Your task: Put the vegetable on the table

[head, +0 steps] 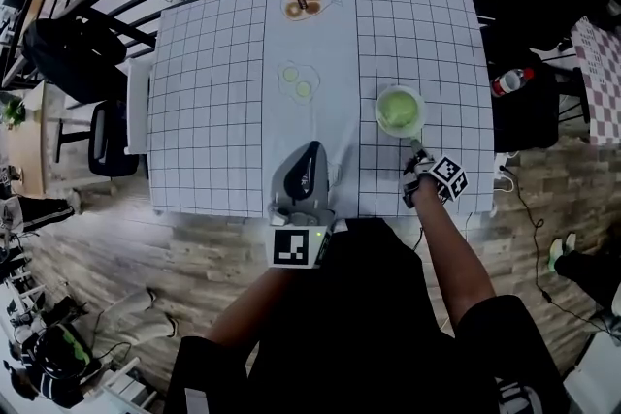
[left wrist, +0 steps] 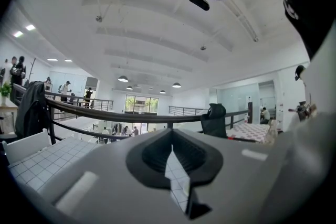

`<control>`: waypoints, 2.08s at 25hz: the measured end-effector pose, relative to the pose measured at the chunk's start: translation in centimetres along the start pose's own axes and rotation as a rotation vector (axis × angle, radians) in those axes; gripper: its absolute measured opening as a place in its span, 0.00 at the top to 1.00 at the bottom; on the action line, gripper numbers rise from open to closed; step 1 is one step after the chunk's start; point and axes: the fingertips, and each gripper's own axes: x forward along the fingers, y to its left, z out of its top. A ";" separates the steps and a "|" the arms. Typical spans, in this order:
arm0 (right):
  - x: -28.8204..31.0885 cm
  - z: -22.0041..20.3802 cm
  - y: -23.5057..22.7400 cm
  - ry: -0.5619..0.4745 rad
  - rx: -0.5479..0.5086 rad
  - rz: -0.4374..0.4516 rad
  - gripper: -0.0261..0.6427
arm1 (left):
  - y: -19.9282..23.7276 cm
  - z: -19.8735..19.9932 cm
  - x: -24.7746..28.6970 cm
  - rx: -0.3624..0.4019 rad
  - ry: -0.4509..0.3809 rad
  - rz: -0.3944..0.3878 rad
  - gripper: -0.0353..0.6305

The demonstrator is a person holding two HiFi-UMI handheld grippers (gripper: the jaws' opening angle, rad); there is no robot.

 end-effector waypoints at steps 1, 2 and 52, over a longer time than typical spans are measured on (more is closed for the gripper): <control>-0.3 -0.2 0.2 0.000 -0.013 0.004 0.88 | 0.0 0.0 -0.3 -0.003 -0.003 -0.003 0.94; -0.6 -0.4 0.5 0.000 -0.026 0.010 0.88 | 0.0 0.0 -0.6 -0.005 -0.004 -0.006 0.94; -16.8 -13.5 26.1 -0.152 -0.664 0.322 0.96 | 1.3 0.3 -8.7 -0.086 -0.060 -0.112 0.94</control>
